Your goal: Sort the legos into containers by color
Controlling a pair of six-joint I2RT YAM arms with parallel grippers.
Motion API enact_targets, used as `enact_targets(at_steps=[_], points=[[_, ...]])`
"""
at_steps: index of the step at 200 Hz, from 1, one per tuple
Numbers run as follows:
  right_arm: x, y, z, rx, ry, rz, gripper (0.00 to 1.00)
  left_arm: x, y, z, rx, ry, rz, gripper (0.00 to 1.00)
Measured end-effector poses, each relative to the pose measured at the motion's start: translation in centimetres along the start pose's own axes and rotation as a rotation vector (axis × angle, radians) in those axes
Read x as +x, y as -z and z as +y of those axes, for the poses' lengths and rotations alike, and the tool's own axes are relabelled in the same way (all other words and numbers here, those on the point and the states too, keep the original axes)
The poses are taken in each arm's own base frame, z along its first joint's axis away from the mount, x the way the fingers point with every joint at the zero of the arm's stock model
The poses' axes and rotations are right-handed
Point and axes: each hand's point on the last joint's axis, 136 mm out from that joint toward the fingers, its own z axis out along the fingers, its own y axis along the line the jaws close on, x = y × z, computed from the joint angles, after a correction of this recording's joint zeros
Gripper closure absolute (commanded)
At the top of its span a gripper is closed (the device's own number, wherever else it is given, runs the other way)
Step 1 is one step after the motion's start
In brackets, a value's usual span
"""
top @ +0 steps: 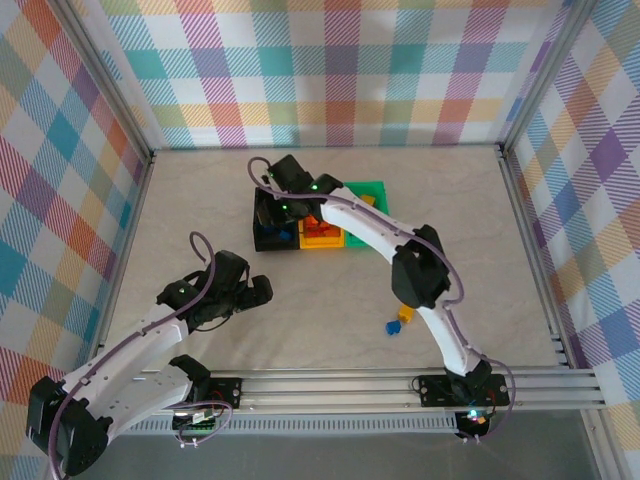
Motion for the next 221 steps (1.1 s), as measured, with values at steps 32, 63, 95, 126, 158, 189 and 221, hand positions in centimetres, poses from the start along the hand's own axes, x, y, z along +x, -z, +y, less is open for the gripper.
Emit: enact_targets(at_steps=[32,63,95,126,158,189,221], points=[[-1.2,-1.5,-0.3,0.013,0.011,-0.001,0.3,0.1,0.1,0.0,0.003,-0.001,0.005,0.0],[-1.1,-1.1,-0.6,0.033,0.015,0.01,0.27,0.2,0.2,-0.1,0.012,0.001,0.008,0.0],[1.4,1.2,-1.6,0.074,0.011,0.045,0.27,0.1,0.2,-0.2,0.018,0.005,0.007,0.0],[5.9,6.8,-2.9,0.102,-0.019,0.072,0.27,0.1,0.1,-0.4,0.024,0.005,0.01,0.0],[12.4,12.1,-5.0,0.136,-0.086,0.102,0.25,0.2,-0.5,-0.8,0.031,0.005,0.026,0.0],[21.7,15.3,-8.5,0.224,-0.179,0.221,0.24,0.1,-1.1,-1.8,0.065,0.002,0.044,0.0],[27.7,17.9,-10.9,0.3,-0.278,0.29,0.22,0.8,-2.5,-3.7,0.109,-0.042,0.1,0.0]])
